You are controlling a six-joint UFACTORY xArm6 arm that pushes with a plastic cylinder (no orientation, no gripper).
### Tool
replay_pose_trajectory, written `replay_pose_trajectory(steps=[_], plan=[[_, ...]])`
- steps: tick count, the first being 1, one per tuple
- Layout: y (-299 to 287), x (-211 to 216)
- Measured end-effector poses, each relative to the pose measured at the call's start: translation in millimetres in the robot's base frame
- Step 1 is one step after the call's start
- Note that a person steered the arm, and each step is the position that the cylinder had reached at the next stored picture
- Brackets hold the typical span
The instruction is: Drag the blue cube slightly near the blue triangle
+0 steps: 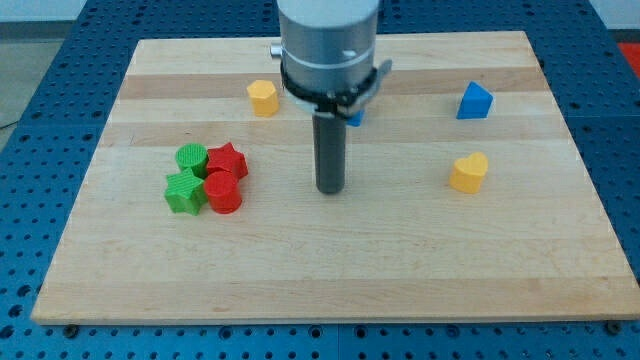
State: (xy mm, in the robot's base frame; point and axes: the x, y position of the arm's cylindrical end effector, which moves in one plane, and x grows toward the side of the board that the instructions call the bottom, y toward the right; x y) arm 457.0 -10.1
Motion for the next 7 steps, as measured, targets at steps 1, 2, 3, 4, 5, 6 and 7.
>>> replay_pose_trajectory(steps=[1,2,3,4,5,6,7], plan=[[-8.6,-55.8],[-30.5,-101.4],[-36.2,-131.6],[-3.4,-148.7],[-4.7,-151.9],[-25.1,-133.6],[-21.8,-113.9]])
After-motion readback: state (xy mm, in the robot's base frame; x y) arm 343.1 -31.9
